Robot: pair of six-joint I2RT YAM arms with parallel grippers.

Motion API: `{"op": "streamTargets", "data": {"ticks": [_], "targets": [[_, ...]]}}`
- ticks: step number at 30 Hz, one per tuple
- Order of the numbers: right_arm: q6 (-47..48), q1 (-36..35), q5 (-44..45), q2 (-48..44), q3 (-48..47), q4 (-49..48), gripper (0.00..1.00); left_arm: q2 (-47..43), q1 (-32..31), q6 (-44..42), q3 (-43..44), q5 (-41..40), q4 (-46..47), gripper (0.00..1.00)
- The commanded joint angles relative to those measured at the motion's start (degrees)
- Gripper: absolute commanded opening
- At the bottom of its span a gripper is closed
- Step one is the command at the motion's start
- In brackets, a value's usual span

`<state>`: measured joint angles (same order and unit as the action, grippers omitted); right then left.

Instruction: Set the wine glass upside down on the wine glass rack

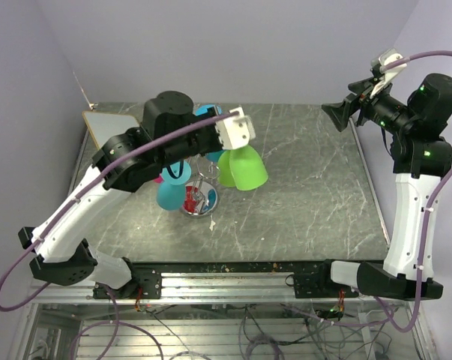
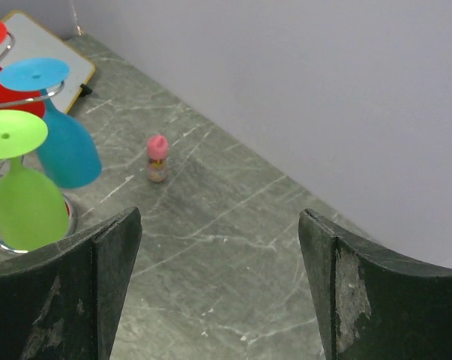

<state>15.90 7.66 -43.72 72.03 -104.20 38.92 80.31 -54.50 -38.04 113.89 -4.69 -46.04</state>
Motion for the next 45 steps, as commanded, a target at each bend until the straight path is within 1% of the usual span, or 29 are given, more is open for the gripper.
{"op": "streamTargets", "data": {"ticks": [1,5,9,13,23,38,45], "targets": [[-1.1,1.7,-0.2,-1.3,1.9,-2.6,0.85,-2.5,-3.1,-6.4,-2.7,-4.9,-0.2,0.07],[-1.5,3.2,-0.5,-2.1,3.2,-3.1,0.86,-3.5,-4.9,-7.9,-5.1,-4.0,-1.0,0.07],[-2.3,4.5,-1.7,-2.5,4.2,-3.9,0.87,-4.5,-5.7,-8.8,-5.5,-1.7,-2.5,0.07],[-3.4,6.1,-2.8,-2.5,4.7,-5.0,0.87,-5.1,-7.0,-8.7,-5.9,-1.4,-2.9,0.07],[-6.4,9.0,-5.5,-3.0,6.6,-7.6,0.88,-6.3,-10.8,-5.3,-12.2,-4.9,-0.8,0.07],[-7.7,10.4,-7.3,-3.2,6.3,-8.5,0.88,-8.1,-11.6,-11.2,-20.2,-13.9,2.9,0.07],[-7.7,10.7,-7.6,-3.9,7.4,-8.7,0.89,-8.0,-11.5,-12.1,-21.6,-16.4,4.4,0.07]]}}
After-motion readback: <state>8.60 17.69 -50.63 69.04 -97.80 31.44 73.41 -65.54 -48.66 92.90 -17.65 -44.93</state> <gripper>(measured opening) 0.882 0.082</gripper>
